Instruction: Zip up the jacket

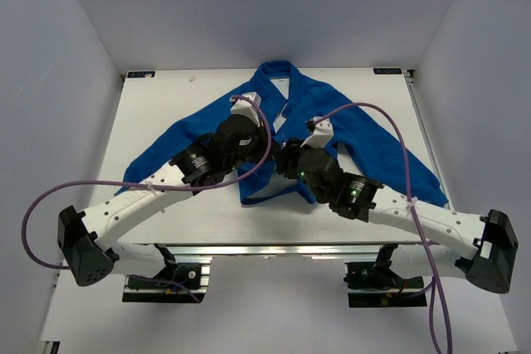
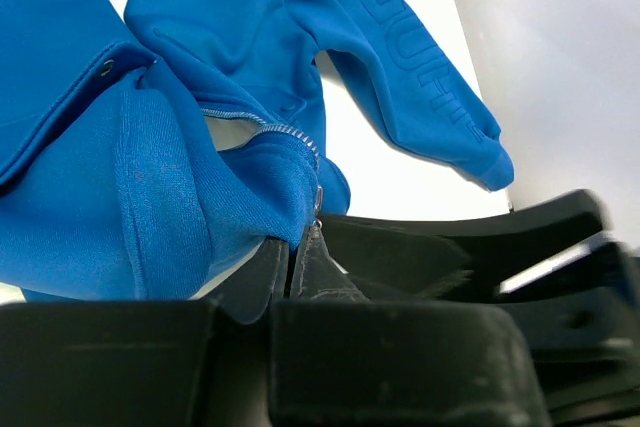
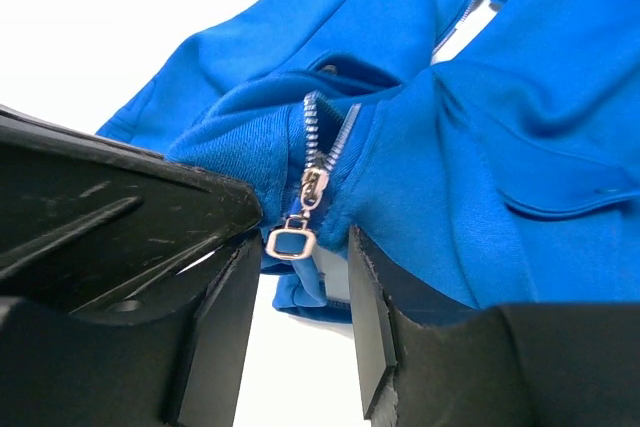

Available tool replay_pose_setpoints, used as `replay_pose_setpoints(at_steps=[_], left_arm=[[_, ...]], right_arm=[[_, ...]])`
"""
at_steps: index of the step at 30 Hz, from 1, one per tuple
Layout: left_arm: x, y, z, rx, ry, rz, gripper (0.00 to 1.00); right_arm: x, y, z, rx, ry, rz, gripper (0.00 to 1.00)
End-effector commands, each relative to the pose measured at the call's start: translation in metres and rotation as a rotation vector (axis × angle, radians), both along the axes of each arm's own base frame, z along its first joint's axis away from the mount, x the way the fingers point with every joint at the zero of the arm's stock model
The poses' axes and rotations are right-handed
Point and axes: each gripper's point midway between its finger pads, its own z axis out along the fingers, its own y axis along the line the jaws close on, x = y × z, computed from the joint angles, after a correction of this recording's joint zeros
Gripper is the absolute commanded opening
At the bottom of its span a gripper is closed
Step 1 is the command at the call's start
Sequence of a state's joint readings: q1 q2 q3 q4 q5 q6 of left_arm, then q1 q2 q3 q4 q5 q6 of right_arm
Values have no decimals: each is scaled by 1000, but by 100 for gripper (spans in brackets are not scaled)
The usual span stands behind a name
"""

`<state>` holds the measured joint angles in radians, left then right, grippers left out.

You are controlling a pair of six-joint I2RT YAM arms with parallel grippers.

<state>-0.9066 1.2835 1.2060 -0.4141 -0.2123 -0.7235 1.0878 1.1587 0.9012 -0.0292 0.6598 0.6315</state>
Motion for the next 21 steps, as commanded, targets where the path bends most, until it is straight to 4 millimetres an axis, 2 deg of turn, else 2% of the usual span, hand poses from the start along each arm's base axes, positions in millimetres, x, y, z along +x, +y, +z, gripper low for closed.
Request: replay_pose_setpoints(at_steps=[1,4,7,10,11,14,15,17,18,21], left_arm=[[-31,-12,-1,-23,48,-107,0],[-28,-10,-6,-10,50,-93,0],[-28,-11,-8,-2,55,-95,0],[-27,-12,-7,-2,52,-98,0],[-27,-13,-7,-1,51,-101,0],[-26,-15,-5,-3,49,-101,0],[-25,-15,-4,-6,47,-99,0],[-25,-15,-2,-13,43,-98,0],[-25,-15,-2,-12,44,-95,0],[-22,-11,-3,-5,44,-73,0]], right_arm=[[8,-14,57,193,-84,-93,46],[3,-26,62,199,-85,-101,45],[1,-29,65,194,-88,-95,44],[-1,-25,51,84,-65,-52,45],[-8,-12,59,70,-70,38,48],[-15,0,53,60,-31,101,56],[-14,-1,49,55,-16,92,64],[-15,-7,37,36,17,64,70],[-16,-9,34,51,34,50,88],[-20,-20,19,40,86,3,89]])
